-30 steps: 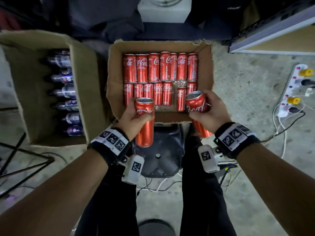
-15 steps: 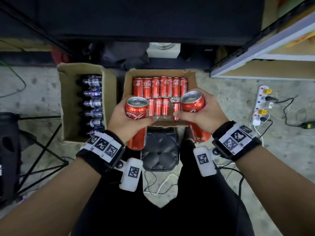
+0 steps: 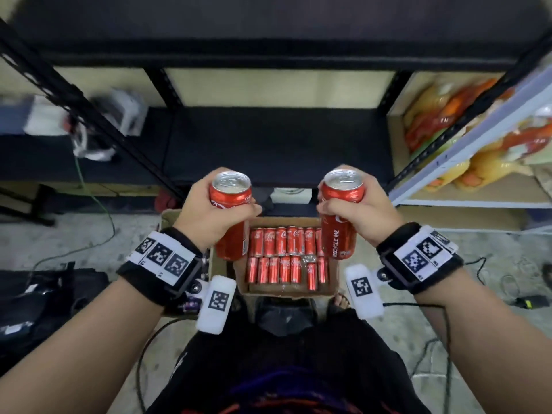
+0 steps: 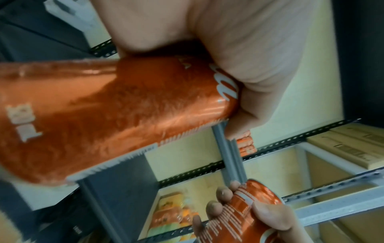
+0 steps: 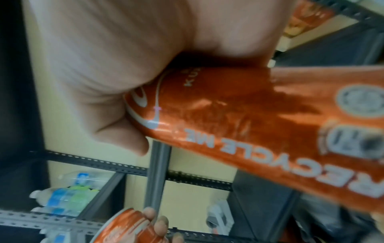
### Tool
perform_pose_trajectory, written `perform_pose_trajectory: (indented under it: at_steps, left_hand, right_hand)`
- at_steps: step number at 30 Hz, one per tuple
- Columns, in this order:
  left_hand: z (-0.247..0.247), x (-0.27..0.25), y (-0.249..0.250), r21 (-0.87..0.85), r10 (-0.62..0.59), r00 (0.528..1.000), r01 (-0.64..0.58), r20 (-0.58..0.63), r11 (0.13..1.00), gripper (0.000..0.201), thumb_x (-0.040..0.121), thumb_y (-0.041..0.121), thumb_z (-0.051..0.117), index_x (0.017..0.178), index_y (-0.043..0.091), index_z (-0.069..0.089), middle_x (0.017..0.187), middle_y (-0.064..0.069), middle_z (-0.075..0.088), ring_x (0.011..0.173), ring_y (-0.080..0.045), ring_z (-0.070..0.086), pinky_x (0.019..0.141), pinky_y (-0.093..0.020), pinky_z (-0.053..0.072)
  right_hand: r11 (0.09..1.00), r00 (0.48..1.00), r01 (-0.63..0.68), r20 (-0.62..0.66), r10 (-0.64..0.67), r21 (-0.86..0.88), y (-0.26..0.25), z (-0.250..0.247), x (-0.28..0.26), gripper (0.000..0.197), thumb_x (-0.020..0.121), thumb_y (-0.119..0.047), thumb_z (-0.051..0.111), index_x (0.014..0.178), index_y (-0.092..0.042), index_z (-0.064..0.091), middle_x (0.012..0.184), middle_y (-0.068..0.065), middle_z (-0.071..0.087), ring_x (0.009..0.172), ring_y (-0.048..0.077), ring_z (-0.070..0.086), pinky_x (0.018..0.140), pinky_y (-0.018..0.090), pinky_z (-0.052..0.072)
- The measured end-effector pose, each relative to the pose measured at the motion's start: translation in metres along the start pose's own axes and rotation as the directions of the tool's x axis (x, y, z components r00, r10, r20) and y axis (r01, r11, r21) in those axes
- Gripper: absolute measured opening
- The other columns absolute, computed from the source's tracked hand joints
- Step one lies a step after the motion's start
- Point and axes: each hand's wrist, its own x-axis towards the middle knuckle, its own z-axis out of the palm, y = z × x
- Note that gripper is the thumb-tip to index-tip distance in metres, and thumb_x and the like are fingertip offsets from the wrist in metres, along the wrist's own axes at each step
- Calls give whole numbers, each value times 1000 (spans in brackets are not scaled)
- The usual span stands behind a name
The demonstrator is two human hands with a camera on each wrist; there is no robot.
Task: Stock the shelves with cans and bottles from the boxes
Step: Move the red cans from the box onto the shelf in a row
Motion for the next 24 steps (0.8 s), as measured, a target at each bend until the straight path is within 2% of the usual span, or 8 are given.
perform_pose_trajectory:
  at_steps: [4, 7, 10, 12, 14, 18, 20, 24]
  left_hand:
    - [-25, 4, 52, -6, 124, 991, -125, -46, 992, 47, 56, 14, 87, 96, 8, 63, 84, -7, 71, 81, -19, 69, 81, -34, 56]
    - [-47, 8, 89, -8, 198, 976, -199, -97, 980, 46, 55, 22, 85, 94, 12, 64, 86, -7, 71, 85, -22, 68, 85, -37, 56]
    - [-69, 17, 121, 5, 285, 950, -287, -130, 958, 40, 58, 15, 85, 92, 12, 64, 87, -8, 72, 87, -25, 68, 87, -44, 55]
    - [-83, 24, 141, 6, 344, 925, -347, -159, 938, 39, 61, 4, 82, 94, 8, 62, 87, -8, 73, 86, -24, 69, 85, -42, 55]
    - [-98, 31, 160, 6, 397, 902, -402, -168, 916, 37, 63, -2, 79, 94, 8, 61, 87, -6, 74, 86, -23, 70, 82, -37, 57]
    - [-128, 46, 191, -10, 461, 874, -468, -152, 884, 36, 63, -2, 78, 89, 16, 62, 85, -7, 71, 83, -24, 68, 79, -39, 56]
    - [-143, 55, 201, -15, 477, 869, -483, -133, 876, 37, 62, 2, 82, 89, 17, 62, 86, -10, 70, 84, -26, 68, 79, -41, 55]
    - [-170, 70, 213, -5, 492, 863, -496, -113, 869, 38, 61, 3, 82, 93, 11, 62, 87, -10, 71, 84, -25, 69, 80, -38, 55]
  right_hand:
    - [987, 988, 155, 28, -154, -39, -59, 2, 13, 28, 69, 8, 77, 92, -4, 66, 87, 10, 73, 84, 22, 71, 81, 41, 57]
    - [972, 972, 236, 20, -236, -7, -103, 4, 22, 29, 65, 4, 75, 92, 0, 66, 85, 12, 72, 82, 24, 69, 77, 38, 57]
    - [955, 955, 296, 28, -297, 29, -143, 10, 35, 30, 59, -2, 74, 87, 1, 65, 81, 13, 68, 76, 27, 66, 74, 41, 55]
    - [941, 940, 336, 46, -337, 28, -166, 14, 45, 31, 57, -5, 73, 85, 2, 63, 78, 13, 67, 73, 28, 64, 71, 42, 54]
    - [930, 928, 367, 64, -367, 5, -186, 19, 55, 28, 58, 1, 71, 85, 3, 62, 77, 14, 66, 72, 29, 64, 69, 42, 54]
    - [902, 902, 427, 101, -420, -60, -222, 33, 77, 24, 60, 7, 68, 83, 5, 62, 76, 14, 66, 73, 27, 64, 71, 43, 55]
    - [894, 895, 442, 97, -435, -68, -236, 44, 90, 26, 60, 7, 68, 84, 6, 61, 77, 14, 66, 73, 27, 64, 73, 44, 55]
    - [874, 877, 479, 64, -475, -84, -260, 65, 116, 27, 60, 6, 69, 86, 6, 62, 76, 13, 66, 73, 26, 65, 73, 42, 55]
